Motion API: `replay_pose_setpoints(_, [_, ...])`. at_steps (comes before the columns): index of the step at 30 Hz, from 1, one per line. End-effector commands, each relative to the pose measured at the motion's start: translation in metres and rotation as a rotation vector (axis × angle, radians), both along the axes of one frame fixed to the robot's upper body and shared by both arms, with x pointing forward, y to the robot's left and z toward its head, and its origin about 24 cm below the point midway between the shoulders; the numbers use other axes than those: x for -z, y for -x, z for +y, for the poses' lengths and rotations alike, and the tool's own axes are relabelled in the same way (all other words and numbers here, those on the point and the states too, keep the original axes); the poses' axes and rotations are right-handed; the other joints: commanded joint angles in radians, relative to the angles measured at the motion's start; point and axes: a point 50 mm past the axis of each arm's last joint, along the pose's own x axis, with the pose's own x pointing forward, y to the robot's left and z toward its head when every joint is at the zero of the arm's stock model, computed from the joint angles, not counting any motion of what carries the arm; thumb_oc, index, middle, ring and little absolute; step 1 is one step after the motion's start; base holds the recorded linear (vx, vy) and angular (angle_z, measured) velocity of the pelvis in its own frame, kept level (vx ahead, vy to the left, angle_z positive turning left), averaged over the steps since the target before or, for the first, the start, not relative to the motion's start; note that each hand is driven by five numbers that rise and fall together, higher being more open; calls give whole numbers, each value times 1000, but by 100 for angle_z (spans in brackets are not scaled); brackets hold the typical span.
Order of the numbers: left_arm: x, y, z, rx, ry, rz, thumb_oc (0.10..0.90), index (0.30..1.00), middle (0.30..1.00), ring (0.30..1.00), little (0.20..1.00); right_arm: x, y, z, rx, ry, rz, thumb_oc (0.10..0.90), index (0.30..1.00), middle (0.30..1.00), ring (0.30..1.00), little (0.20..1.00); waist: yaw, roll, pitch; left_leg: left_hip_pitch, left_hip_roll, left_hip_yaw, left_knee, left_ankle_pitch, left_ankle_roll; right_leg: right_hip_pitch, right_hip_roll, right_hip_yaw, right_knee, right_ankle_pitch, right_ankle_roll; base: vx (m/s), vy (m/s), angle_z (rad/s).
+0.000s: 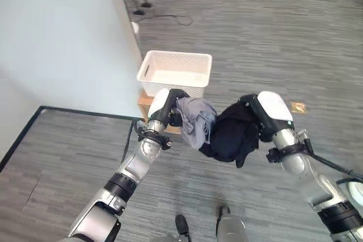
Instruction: Pick up bed clothes into laundry basket.
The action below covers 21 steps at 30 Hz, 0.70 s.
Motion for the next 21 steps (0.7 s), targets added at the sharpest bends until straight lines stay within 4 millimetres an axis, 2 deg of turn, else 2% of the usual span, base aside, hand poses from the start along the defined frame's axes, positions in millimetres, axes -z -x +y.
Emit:
replay_pose_setpoints(1, [-22, 12, 2, 33, 44, -173, 400, 300, 300, 300, 300, -81, 3, 8, -86, -21, -379, 400, 300, 300, 300, 300, 11, -52, -117, 49, 74, 214, 1, -117, -155, 71, 13, -13, -47, 3, 17, 301, -125, 98])
replay_pose_setpoints(2, [-18, 13, 2, 34, 42, -158, 400, 300, 300, 300, 300, -97, 5, 13, -118, -5, -433, 400, 300, 300, 300, 300, 7, -60, -124, 80, 60, 191, 1, -145, -156, 28, 38, -19, -110, 57, 31, 331, -143, 71])
replay_pose_setpoints(5, [-10, 17, 0, 60, 39, -130, 400, 300, 300, 300, 300, -117, -5, 13, -86, 80, -468, 400, 300, 300, 300, 300, 19, -76, -123, 134, 51, 143, 1, -189, -163, -40, 48, -54, -128, 93, 46, 412, -226, 46])
replay_pose_setpoints(8, [-5, 16, -6, 92, 34, -104, 400, 300, 300, 300, 300, -135, -14, 2, -3, 132, -492, 400, 300, 300, 300, 300, 29, -83, -154, 175, 46, 108, 1, -221, -170, -9, 38, -62, -141, 102, 30, 356, -222, 50])
replay_pose_setpoints(9, [-1, 17, -7, 89, 49, -86, 400, 300, 300, 300, 300, -148, -16, -5, 43, 159, -529, 400, 300, 300, 300, 300, 33, -69, -167, 195, 63, 86, 45, -239, -177, 38, 38, -74, -141, 91, 20, 323, -202, 45])
replay_pose_setpoints(12, [1, 17, -6, 82, 60, -79, 400, 300, 300, 300, 300, -155, -18, -8, 66, 167, -543, 400, 300, 300, 300, 300, 32, -67, -167, 171, 71, 83, 121, -246, -188, 67, 32, -82, -141, 79, 12, 202, -180, 59])
replay_pose_setpoints(13, [3, 17, -6, 81, 88, -62, 400, 300, 300, 300, 300, -167, -19, -19, 119, 183, -571, 400, 300, 300, 300, 300, 37, -67, -157, 111, 108, 72, 314, -182, -227, 133, 35, -97, -141, 49, -20, 229, -269, 50])
replay_pose_setpoints(15, [3, 17, -8, 90, 101, -57, 400, 300, 300, 300, 300, -178, -19, -31, 177, 193, -586, 400, 300, 300, 300, 300, 48, -78, -140, 29, 146, 61, 558, -85, -274, 190, 41, -113, -141, 12, -56, 238, -275, 48])
replay_pose_setpoints(16, [3, 17, -8, 90, 102, -59, 400, 300, 300, 300, 300, -179, -20, -31, 177, 192, -588, 400, 300, 300, 300, 300, 47, -80, -139, 20, 146, 58, 566, -82, -275, 186, 39, -114, -141, 16, -58, 254, -270, 25])
replay_pose_setpoints(17, [3, 18, -6, 80, 113, -56, 400, 300, 300, 300, 300, -183, -21, -37, 214, 208, -579, 400, 300, 300, 300, 300, 72, -105, -121, -63, 136, 56, 736, -54, -276, 229, 39, -99, -141, -11, -79, 239, -220, 11])
replay_pose_setpoints(18, [3, 19, -7, 83, 113, -58, 400, 300, 300, 300, 300, -187, -22, -40, 233, 224, -578, 400, 300, 300, 300, 300, 83, -112, -111, -101, 140, 59, 785, -58, -270, 249, 37, -93, -141, -16, -84, 352, -235, -12])
replay_pose_setpoints(21, [4, 20, -10, 91, 121, -55, 400, 300, 300, 300, 300, -190, -28, -47, 282, 258, -551, 400, 300, 300, 300, 300, 99, -117, -97, -144, 154, 57, 742, -73, -259, 268, 24, -81, -141, -29, -82, 221, -19, -9])
